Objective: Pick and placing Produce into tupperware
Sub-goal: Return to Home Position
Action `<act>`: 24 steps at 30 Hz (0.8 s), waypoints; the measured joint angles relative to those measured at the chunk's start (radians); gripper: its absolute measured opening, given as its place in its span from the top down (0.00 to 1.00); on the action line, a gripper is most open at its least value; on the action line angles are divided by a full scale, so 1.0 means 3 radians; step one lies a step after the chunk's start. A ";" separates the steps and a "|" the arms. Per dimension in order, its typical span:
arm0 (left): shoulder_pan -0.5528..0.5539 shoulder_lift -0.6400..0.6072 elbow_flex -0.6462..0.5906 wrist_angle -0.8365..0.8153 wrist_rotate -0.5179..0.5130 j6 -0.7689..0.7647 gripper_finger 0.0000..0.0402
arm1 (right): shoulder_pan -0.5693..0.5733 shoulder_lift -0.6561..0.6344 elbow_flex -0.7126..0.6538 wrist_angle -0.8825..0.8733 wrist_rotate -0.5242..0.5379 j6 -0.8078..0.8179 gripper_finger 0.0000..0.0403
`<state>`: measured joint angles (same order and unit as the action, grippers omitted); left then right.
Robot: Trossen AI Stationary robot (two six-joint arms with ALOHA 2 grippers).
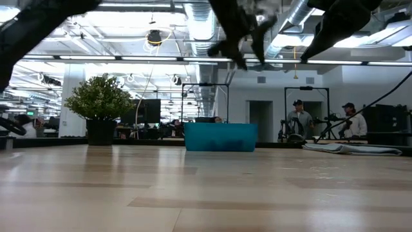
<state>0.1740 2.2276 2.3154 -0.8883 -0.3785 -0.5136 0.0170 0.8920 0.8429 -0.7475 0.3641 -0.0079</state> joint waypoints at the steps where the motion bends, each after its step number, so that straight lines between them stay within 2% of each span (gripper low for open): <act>1: -0.0046 -0.0104 -0.0040 0.0025 -0.0072 0.0045 0.44 | -0.0002 -0.0001 0.0000 -0.0002 -0.0001 0.0000 0.44; 5: -0.0225 -0.0611 -0.0049 -0.0248 -0.0560 0.0178 0.48 | -0.0006 -0.0001 0.0000 0.0019 -0.0010 -0.0002 0.44; 10: -0.0520 -0.1165 -0.0045 -0.0891 -0.1164 0.0090 0.53 | -0.0101 -0.0001 0.0000 0.0235 -0.0188 -0.0064 0.44; 13: -0.0737 -0.1384 -0.0047 -0.1508 -0.1485 -0.0284 0.54 | -0.0186 -0.0089 -0.0001 0.0424 -0.0264 -0.0124 0.44; 16: -0.1013 -0.1542 -0.0090 -0.2242 -0.1936 -0.0935 0.55 | -0.0284 -0.0258 0.0000 0.0526 -0.0266 -0.0122 0.44; 17: -0.1109 -0.1606 -0.0173 -0.2297 -0.2042 -0.1157 0.55 | -0.0315 -0.0328 0.0000 0.0563 -0.0264 -0.0124 0.44; 19: -0.1303 -0.1805 -0.0510 -0.2227 -0.2144 -0.1281 0.56 | -0.0386 -0.0489 0.0000 0.0547 -0.0272 -0.0124 0.44; 21: -0.1456 -0.2004 -0.0927 -0.2002 -0.2277 -0.1399 0.56 | -0.0457 -0.0631 0.0001 0.0562 -0.0351 -0.0105 0.44; 24: -0.1582 -0.2328 -0.1704 -0.1946 -0.2396 -0.1953 0.56 | -0.0559 -0.0807 0.0000 0.0568 -0.0553 -0.0025 0.44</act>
<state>-0.3006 1.5293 1.8043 -1.4720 -1.0974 -1.0994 -0.1506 0.6498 0.8429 -0.5772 0.1981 -0.0154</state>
